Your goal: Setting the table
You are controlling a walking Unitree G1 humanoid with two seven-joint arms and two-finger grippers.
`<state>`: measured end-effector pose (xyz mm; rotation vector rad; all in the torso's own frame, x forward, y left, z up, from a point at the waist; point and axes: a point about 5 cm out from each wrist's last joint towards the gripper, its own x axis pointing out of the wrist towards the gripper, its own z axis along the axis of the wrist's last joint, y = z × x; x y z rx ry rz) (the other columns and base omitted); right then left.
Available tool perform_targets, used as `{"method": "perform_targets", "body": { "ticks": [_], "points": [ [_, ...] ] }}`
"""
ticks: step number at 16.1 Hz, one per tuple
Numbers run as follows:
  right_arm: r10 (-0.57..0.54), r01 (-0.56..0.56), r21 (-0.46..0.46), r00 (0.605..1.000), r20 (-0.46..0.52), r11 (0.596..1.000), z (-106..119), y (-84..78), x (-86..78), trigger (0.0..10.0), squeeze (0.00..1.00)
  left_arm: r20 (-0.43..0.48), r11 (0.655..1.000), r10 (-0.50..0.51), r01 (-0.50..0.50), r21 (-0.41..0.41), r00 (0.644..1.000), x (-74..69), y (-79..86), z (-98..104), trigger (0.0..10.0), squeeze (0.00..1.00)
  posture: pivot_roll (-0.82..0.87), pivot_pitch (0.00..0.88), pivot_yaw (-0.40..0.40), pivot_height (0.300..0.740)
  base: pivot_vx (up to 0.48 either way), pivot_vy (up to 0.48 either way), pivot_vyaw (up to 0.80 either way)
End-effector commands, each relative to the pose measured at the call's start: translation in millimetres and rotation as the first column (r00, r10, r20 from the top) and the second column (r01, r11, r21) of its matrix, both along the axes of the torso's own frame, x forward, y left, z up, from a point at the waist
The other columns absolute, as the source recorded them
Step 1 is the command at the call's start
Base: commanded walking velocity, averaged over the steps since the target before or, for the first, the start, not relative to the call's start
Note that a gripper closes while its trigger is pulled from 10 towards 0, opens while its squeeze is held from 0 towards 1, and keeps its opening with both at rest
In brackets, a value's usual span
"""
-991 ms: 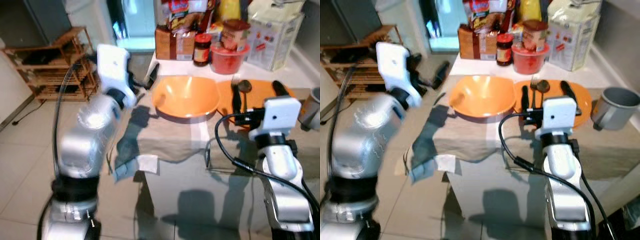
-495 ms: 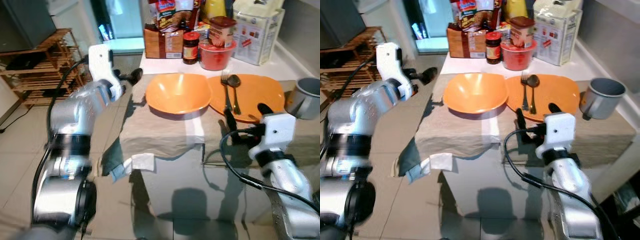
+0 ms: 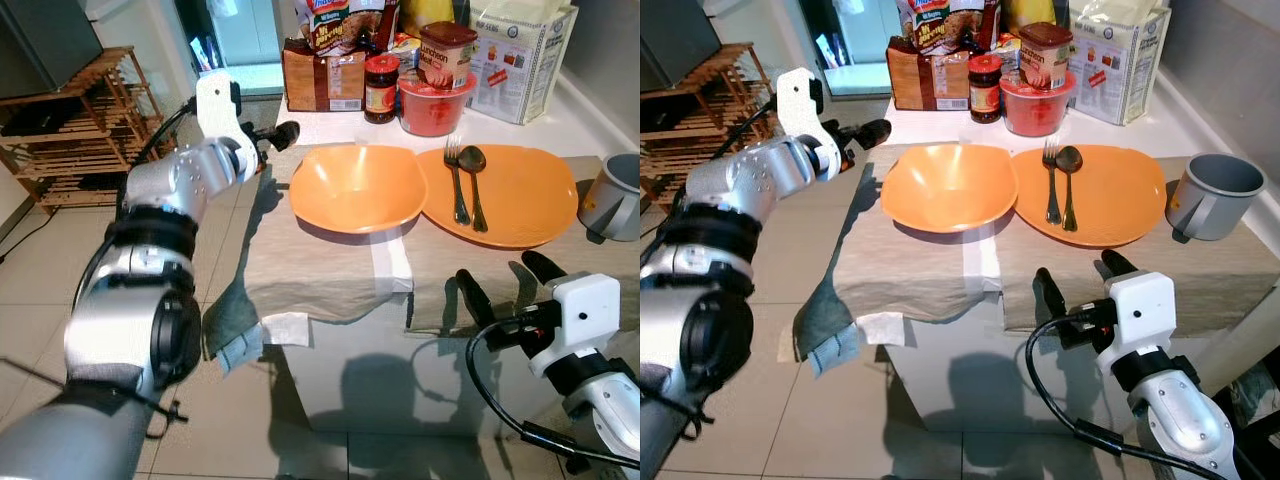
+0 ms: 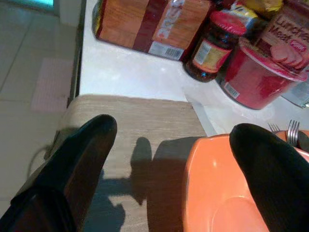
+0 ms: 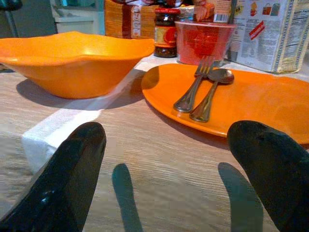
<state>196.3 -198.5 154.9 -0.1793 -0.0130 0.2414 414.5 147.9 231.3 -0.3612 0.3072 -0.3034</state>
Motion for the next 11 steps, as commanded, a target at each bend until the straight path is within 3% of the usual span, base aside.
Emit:
{"method": "perform_targets", "body": {
  "ticks": [1, 7, 11],
  "points": [
    [0.026, -0.026, 0.014, 1.0, -0.001, 1.0, 3.6, 5.1, -2.4, 10.0, 0.0, -0.005, 0.999, 0.032, -0.032, -0.005, 0.999, 1.7, 7.3, 2.1, 10.0, 0.0, -0.29, 0.007, 0.134, 0.74, 0.0, 0.0, 0.0],
    [0.041, -0.04, 0.033, 0.999, -0.008, 0.999, 4.0, 12.4, 0.0, 10.0, 0.0, -0.133, 0.998, -0.062, 0.062, -0.001, 0.989, -3.2, -6.0, -17.5, 10.0, 0.0, -0.28, 0.015, 0.133, 0.74, 0.0, 0.0, 0.0],
    [0.058, -0.057, 0.044, 0.998, -0.008, 0.997, 3.2, 19.5, 3.6, 10.0, 0.0, -0.159, 0.994, -0.11, 0.109, -0.021, 0.981, -5.4, -14.4, -19.9, 10.0, 0.0, -0.26, 0.015, 0.129, 0.74, 0.0, 0.0, 0.0]
  ]
}}
